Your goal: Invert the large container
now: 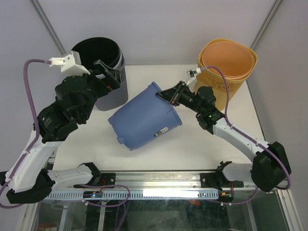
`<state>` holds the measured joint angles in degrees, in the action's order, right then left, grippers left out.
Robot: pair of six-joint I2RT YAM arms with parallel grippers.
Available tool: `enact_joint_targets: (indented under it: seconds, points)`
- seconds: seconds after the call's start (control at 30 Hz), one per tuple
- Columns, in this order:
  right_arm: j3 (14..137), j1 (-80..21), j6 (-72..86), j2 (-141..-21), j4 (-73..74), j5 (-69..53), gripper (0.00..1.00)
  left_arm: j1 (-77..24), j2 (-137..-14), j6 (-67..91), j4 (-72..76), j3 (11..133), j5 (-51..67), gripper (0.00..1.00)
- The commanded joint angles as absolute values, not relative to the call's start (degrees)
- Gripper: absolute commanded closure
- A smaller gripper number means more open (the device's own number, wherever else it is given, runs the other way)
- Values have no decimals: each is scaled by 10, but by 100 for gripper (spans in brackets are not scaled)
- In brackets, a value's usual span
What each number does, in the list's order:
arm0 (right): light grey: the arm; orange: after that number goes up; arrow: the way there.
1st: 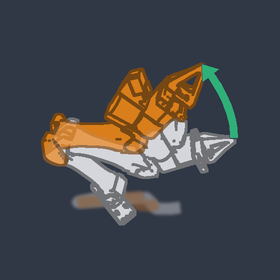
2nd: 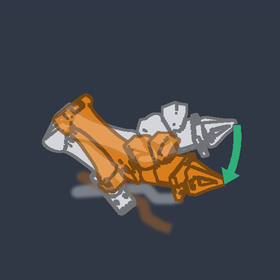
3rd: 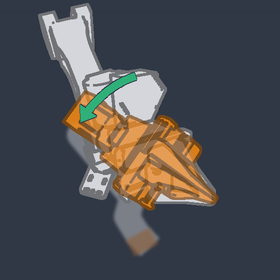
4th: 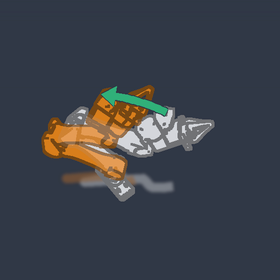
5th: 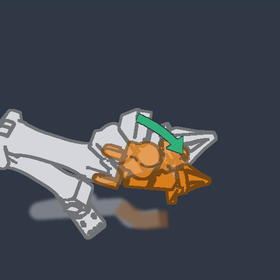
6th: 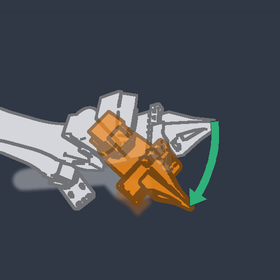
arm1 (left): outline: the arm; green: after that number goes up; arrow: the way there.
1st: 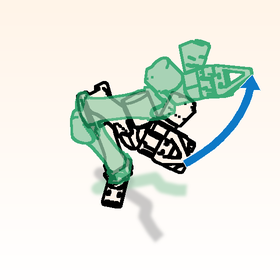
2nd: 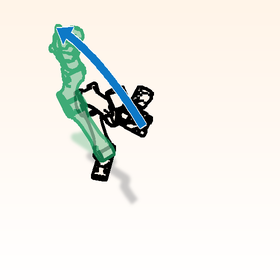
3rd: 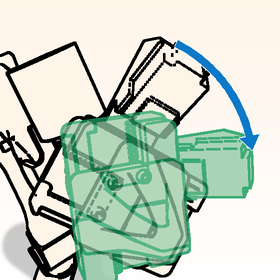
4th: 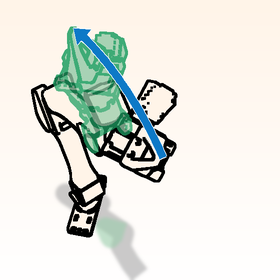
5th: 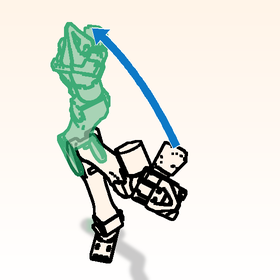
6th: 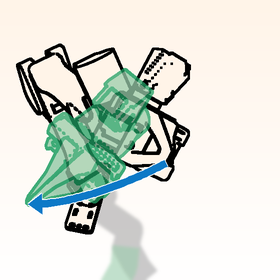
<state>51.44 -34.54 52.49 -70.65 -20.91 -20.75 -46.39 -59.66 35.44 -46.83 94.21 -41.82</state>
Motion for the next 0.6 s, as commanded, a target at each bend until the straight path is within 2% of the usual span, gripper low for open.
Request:
enact_joint_targets:
  seconds: [0.0, 0.27, 0.57]
  points:
    - [476, -320, 741, -711, -511, -227, 100, -460, -603, 308, -421, 962, -395, 1]
    - [369, -319, 968, -838, -805, -166, 100, -456, -615, 298, -416, 957, -379, 1]
    - [275, -324, 1092, -920, -939, -84, 100, -447, -624, 299, -408, 944, -357, 1]
